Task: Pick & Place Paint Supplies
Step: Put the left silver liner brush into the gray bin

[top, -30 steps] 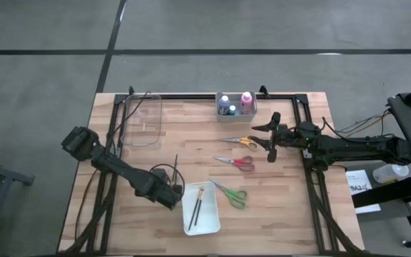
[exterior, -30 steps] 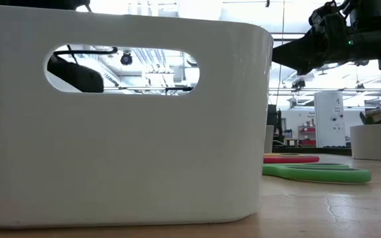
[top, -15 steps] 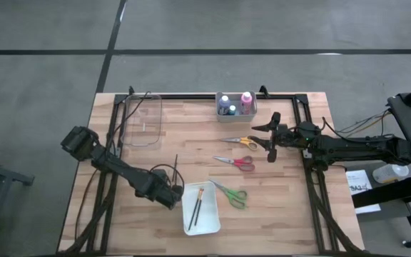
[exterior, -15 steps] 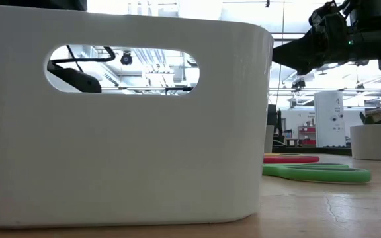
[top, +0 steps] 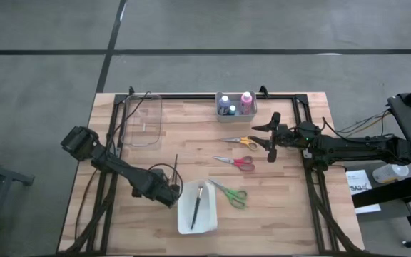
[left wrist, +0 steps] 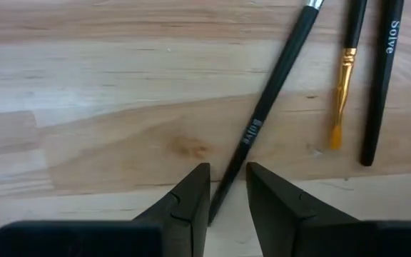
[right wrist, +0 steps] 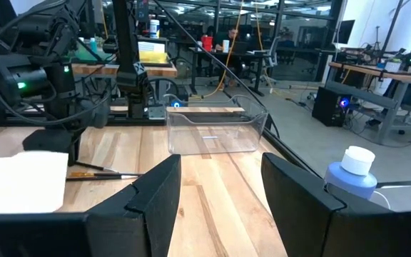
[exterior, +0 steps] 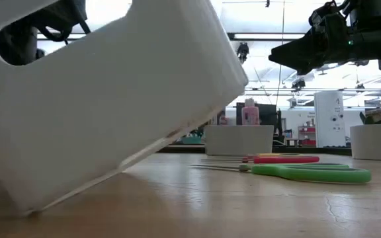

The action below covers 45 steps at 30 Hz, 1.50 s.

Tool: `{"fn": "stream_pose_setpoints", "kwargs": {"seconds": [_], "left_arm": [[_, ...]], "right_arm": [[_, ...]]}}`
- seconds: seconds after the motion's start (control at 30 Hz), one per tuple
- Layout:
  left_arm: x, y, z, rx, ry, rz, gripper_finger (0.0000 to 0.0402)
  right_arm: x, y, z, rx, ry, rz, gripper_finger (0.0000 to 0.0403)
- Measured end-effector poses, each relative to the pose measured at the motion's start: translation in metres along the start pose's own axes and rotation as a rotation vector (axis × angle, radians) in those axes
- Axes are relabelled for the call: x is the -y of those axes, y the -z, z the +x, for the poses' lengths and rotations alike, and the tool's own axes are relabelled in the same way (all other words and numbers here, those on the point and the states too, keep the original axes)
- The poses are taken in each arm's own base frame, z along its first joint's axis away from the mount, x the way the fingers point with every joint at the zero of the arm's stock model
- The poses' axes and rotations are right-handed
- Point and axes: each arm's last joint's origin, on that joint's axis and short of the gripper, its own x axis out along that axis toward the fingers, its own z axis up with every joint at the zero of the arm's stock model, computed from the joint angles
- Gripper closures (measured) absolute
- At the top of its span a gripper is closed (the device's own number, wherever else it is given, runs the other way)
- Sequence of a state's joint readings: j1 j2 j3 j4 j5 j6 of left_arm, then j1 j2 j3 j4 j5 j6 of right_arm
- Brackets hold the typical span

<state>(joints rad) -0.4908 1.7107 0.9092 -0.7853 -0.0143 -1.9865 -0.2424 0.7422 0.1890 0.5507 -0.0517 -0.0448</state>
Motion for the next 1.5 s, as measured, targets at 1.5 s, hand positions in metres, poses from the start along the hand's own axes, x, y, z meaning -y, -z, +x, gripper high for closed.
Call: {"fn": "stream_pose_setpoints", "kwargs": {"seconds": [1.5], "left_arm": [[0.002,-0.0012,0.0055,0.065,0.001,0.069,0.0377]], "right_arm": [[0.0001,0.0,0.0,0.0,0.001,0.0,0.0209]]}}
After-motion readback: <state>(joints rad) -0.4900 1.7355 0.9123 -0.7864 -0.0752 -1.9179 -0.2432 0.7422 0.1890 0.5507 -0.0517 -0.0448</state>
